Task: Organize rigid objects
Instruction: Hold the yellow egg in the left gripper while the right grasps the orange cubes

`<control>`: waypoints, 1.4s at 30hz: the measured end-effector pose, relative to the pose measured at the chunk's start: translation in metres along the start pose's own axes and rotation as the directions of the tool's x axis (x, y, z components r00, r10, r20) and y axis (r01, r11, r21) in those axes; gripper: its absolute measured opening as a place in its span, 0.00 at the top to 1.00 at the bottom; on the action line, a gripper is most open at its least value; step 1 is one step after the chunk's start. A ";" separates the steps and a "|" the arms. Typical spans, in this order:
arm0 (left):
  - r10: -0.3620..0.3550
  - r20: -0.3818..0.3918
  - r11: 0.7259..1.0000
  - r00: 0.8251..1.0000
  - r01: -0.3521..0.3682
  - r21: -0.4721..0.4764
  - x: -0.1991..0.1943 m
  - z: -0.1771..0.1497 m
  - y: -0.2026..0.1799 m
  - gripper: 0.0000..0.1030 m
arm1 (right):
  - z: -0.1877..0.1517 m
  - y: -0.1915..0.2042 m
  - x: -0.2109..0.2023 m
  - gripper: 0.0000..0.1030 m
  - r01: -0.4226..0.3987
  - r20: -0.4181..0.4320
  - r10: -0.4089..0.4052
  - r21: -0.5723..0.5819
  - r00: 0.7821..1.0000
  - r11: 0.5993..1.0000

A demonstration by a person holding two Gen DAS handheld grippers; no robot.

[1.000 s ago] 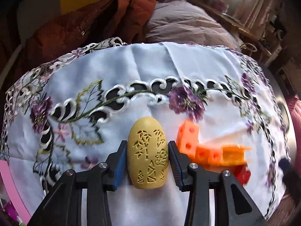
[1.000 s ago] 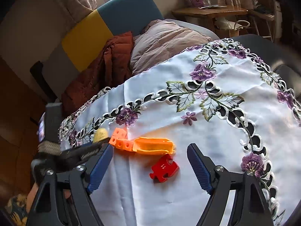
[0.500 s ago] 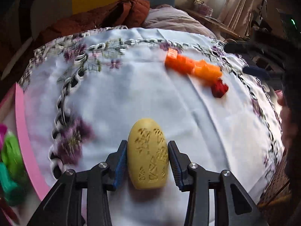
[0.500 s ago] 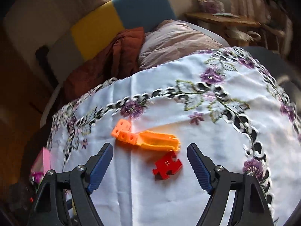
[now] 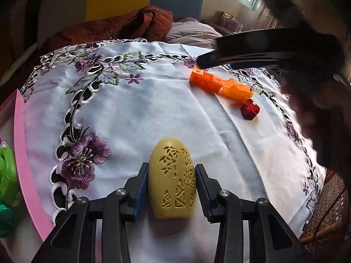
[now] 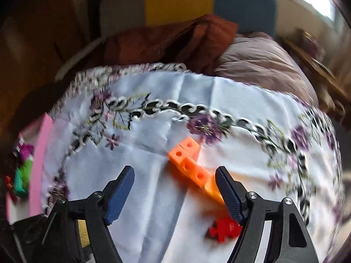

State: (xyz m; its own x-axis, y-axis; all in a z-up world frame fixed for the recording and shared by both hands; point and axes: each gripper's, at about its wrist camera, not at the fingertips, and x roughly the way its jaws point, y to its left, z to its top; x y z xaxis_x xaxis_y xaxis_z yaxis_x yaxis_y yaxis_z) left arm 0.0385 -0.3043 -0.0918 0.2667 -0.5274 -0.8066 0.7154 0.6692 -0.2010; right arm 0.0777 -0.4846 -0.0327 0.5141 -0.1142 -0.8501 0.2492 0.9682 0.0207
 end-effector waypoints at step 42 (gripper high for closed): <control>0.094 0.093 0.993 0.991 -0.100 0.057 -0.004 -0.014 -0.013 0.64 | -0.081 0.035 0.006 0.71 -0.089 -0.094 0.086 -0.030 0.992 0.996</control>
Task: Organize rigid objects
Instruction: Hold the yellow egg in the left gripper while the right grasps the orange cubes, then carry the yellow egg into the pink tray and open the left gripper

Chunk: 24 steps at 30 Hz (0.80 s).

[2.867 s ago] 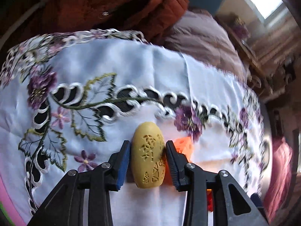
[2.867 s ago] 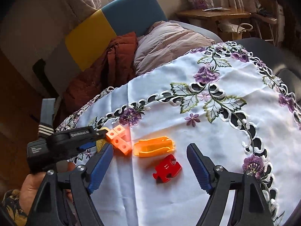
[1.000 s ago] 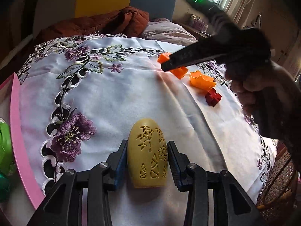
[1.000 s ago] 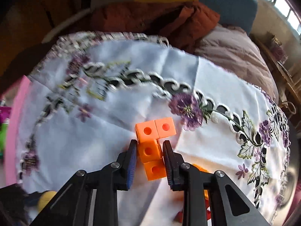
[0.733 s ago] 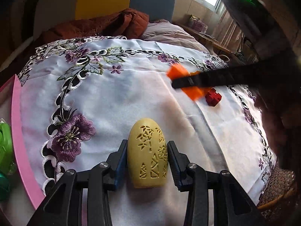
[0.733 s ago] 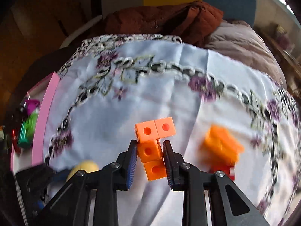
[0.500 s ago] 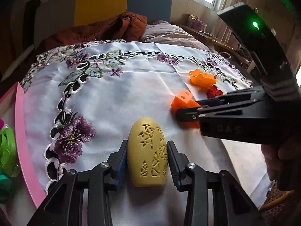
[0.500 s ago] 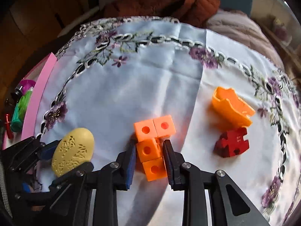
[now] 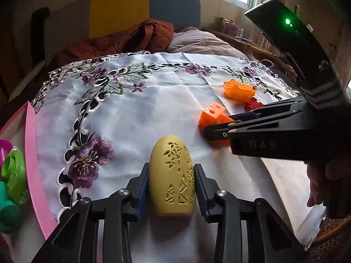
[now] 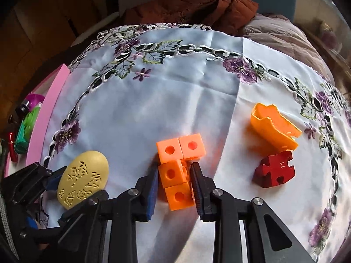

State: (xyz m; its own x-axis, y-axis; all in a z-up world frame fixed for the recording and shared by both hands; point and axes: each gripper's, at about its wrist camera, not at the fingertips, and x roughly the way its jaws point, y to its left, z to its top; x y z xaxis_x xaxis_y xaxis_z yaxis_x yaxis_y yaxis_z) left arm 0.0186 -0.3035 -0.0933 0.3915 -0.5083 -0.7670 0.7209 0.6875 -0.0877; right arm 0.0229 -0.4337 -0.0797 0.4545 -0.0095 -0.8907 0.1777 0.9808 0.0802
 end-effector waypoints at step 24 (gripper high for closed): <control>-0.007 0.014 1.000 1.000 0.007 -0.006 -0.025 -0.005 -0.005 0.65 | 0.001 0.003 0.003 0.71 0.010 0.019 -0.009 -0.049 1.000 0.999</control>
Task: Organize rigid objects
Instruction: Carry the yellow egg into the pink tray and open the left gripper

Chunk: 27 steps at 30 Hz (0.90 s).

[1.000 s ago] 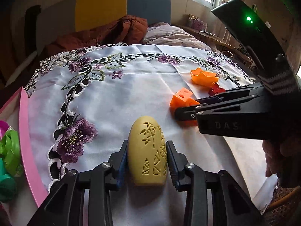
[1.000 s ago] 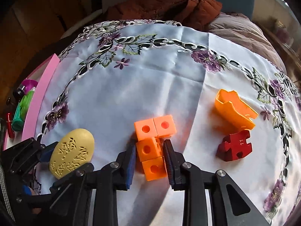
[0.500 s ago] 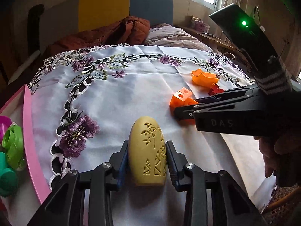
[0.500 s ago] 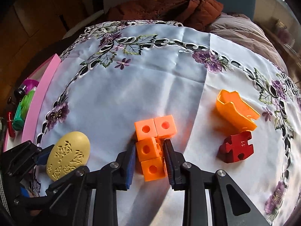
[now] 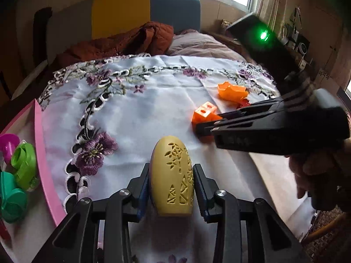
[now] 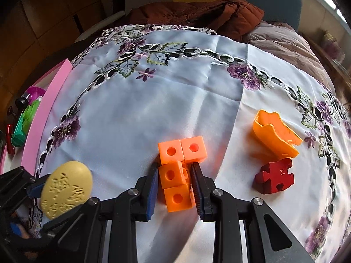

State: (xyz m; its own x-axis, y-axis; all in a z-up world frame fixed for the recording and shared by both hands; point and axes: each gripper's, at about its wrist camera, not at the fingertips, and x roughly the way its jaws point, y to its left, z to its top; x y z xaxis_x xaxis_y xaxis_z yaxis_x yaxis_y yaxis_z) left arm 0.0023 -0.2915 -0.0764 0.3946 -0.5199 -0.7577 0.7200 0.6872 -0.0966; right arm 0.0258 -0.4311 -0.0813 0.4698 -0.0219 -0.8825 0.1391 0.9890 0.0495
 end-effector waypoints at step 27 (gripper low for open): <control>-0.029 0.166 0.989 0.986 0.053 -0.141 -0.113 0.013 0.047 0.65 | -0.002 0.005 -0.001 0.71 0.036 0.027 -0.035 -0.052 0.999 0.998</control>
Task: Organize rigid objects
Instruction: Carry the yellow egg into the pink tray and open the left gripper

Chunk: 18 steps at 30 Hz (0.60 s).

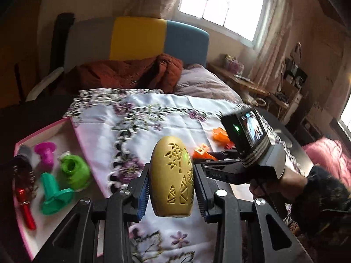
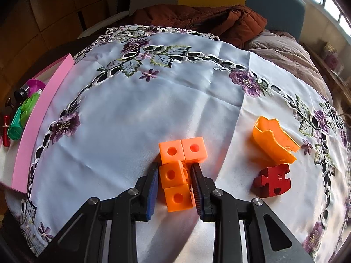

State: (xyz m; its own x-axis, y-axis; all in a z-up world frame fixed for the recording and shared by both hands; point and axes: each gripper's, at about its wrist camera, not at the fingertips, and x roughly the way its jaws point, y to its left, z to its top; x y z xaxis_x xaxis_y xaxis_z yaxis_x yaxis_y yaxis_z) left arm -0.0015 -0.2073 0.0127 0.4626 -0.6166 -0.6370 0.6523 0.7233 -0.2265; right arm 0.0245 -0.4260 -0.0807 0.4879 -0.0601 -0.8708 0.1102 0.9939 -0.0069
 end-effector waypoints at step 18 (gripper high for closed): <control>0.191 -0.087 0.915 0.978 -0.209 -0.345 -0.081 -0.071 0.162 0.65 | 0.000 0.002 0.000 0.72 0.016 0.004 -0.016 -0.018 1.000 1.000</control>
State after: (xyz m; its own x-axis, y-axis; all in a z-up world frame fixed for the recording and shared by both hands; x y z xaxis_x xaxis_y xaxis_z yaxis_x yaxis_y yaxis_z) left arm 0.0240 -0.0179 -0.0249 0.5245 -0.4380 -0.7301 0.2930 0.8980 -0.3283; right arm 0.0246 -0.4239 -0.0803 0.4893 -0.0768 -0.8687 0.1030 0.9942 -0.0299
